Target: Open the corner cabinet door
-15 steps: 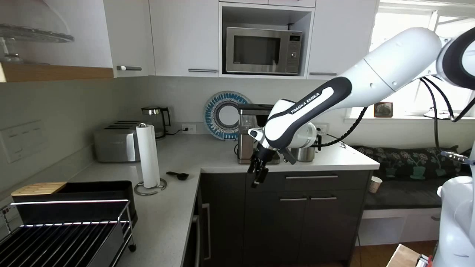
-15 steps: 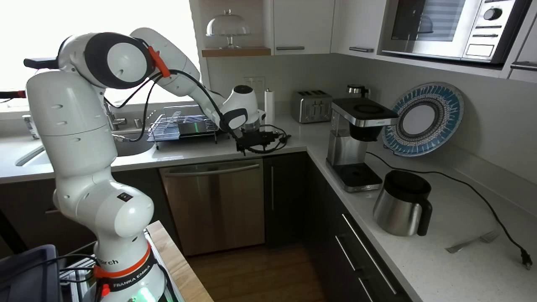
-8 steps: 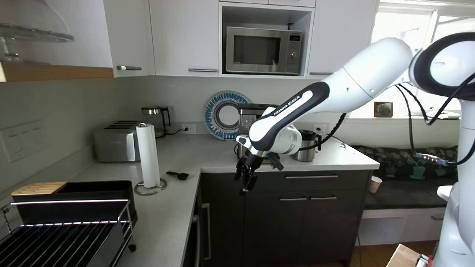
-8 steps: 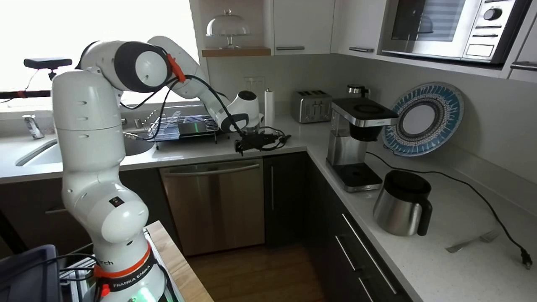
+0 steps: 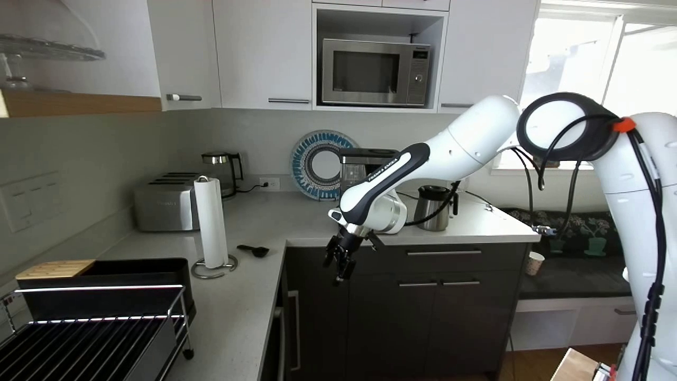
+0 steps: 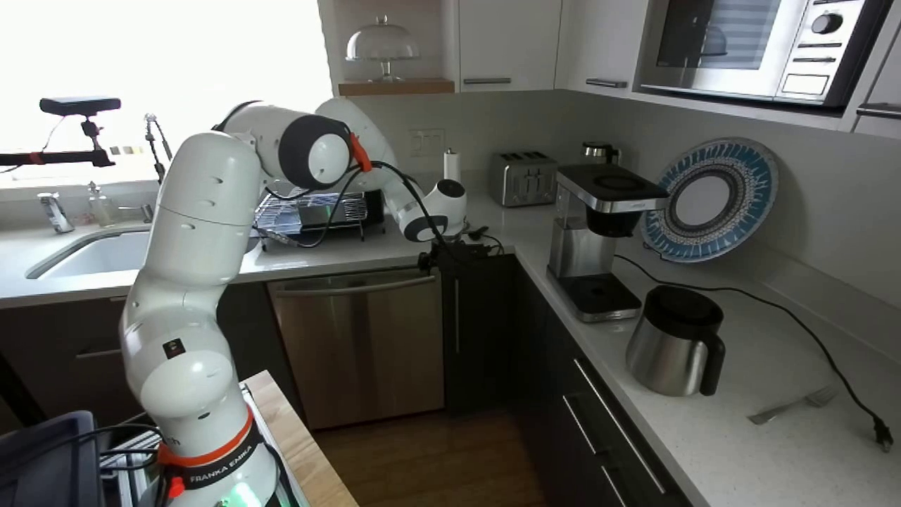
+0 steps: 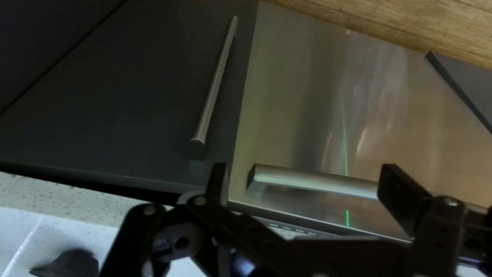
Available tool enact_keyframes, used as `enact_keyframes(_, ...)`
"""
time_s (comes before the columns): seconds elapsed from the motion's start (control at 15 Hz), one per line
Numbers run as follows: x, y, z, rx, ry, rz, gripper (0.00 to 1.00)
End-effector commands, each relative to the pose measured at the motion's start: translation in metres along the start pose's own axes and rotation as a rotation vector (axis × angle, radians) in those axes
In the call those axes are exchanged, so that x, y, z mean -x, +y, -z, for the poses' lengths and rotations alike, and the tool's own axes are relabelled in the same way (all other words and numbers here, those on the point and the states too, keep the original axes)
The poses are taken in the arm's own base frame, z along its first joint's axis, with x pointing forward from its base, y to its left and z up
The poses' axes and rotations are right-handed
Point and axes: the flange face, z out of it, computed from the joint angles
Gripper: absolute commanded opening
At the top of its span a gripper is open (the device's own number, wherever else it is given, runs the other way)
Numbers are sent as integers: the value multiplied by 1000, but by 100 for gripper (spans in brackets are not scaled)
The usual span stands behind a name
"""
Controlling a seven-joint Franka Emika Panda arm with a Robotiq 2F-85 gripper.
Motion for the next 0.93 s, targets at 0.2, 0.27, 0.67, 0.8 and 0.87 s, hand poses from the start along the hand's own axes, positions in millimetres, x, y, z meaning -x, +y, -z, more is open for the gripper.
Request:
enact_keyframes(0.2,4,38,-52,-25,85,2,100)
enact_keyframes(0.27,2,40,-59,-31,96,-6,100)
enact_keyframes(0.67,-2,52,-93,-24,151,-39,100)
enact_keyframes(0.8,-1,58,-99,-13,164,-48,100)
enact_keyframes(0.87,0,61,-102,-5,170,-54,100)
